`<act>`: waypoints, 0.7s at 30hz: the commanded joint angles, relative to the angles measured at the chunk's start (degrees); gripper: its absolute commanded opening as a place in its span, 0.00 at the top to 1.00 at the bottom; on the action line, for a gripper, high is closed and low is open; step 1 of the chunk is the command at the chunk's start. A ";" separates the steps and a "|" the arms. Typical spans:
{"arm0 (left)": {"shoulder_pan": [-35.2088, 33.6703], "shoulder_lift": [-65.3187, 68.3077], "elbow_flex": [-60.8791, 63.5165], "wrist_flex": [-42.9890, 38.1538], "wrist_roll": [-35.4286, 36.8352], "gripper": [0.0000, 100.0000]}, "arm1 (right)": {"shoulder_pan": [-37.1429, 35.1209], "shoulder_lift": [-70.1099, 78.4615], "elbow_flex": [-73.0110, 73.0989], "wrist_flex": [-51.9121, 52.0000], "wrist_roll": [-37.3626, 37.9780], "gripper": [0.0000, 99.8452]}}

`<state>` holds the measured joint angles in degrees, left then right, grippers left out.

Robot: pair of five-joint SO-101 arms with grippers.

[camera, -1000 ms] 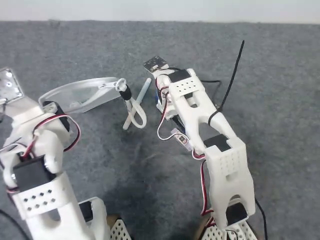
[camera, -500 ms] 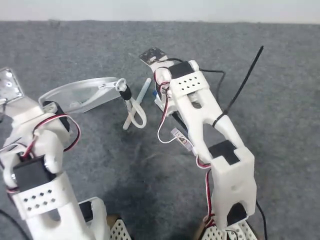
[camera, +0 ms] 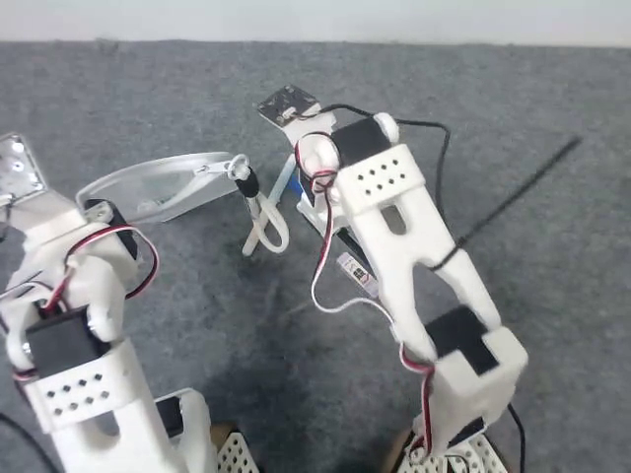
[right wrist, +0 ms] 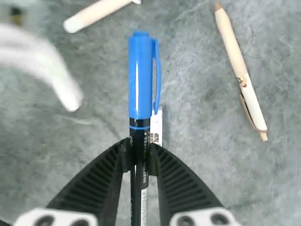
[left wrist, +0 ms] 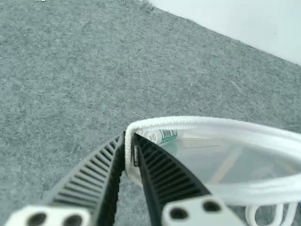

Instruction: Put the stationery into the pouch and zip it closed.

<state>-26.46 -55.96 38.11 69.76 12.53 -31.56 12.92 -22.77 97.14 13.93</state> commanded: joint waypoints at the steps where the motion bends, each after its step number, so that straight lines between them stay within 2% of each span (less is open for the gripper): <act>1: -0.18 0.88 0.66 -0.70 -0.53 0.99 | -1.80 -9.01 -3.25 2.86 -5.71 0.99; 4: -0.18 0.88 0.66 -0.70 -0.53 0.99 | -2.77 -11.30 -3.25 2.95 -10.55 0.99; 12: -0.18 0.88 0.66 -0.70 -0.53 0.99 | -3.47 -16.84 -3.08 3.03 -15.38 0.99; 16: -0.18 0.88 0.66 -0.70 -0.53 0.99 | -3.56 -23.25 2.46 1.54 -15.47 0.99; 21: -0.18 0.88 0.66 -0.70 -0.53 0.99 | -3.56 -32.92 13.80 -5.85 -16.00 0.99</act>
<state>-26.46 -55.96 38.11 69.76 12.53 -34.64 -10.55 -15.38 97.23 -1.10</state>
